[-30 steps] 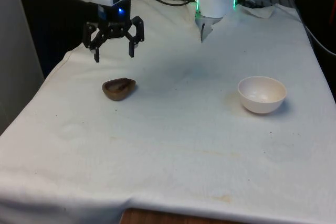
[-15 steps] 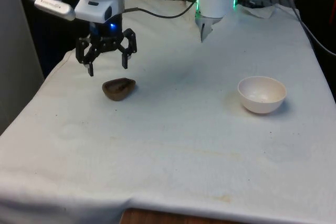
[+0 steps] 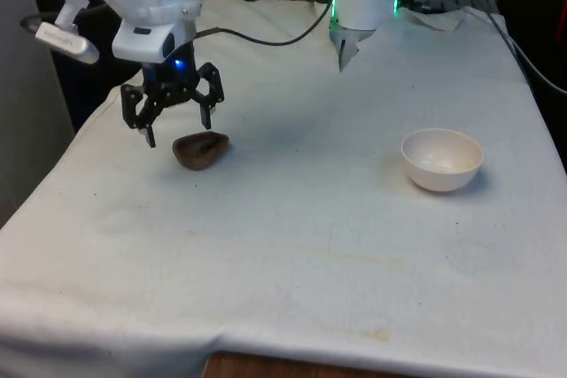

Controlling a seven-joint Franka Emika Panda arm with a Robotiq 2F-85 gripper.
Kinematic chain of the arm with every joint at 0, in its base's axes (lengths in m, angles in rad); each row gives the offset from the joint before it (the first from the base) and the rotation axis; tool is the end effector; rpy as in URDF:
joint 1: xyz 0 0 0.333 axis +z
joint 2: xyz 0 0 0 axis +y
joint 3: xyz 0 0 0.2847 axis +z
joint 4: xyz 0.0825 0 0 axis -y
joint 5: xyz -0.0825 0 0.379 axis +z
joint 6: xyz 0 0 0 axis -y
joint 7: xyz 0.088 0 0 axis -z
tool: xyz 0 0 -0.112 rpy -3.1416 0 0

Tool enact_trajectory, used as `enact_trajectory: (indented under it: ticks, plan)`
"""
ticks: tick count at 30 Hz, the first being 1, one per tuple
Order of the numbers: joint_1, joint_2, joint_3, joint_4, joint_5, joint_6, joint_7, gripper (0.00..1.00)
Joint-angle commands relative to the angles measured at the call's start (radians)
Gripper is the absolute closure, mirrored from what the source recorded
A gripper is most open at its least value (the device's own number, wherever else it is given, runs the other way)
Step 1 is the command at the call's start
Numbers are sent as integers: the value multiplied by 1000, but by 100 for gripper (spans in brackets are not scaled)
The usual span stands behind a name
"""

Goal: Pour the coffee beans from the cup into the bowl.

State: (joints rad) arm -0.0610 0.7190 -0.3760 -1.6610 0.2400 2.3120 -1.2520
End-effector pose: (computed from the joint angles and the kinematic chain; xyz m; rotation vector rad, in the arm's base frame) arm 0.6068 -0.2546 0.1848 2.8937 1.1137 -0.0898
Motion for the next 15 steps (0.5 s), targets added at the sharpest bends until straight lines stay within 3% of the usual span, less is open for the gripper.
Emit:
enact_trajectory:
  ticks: [1,5,6,7,15]
  plan:
    - [-10,15,4,18,10,-17,-16,0]
    - [-14,38,-3,42,30,-36,-44,0]
    - [-5,33,-9,34,28,-26,-36,0]
    - [-15,48,-8,52,40,-46,-59,0]
    - [-15,68,-16,80,68,-66,-84,0]
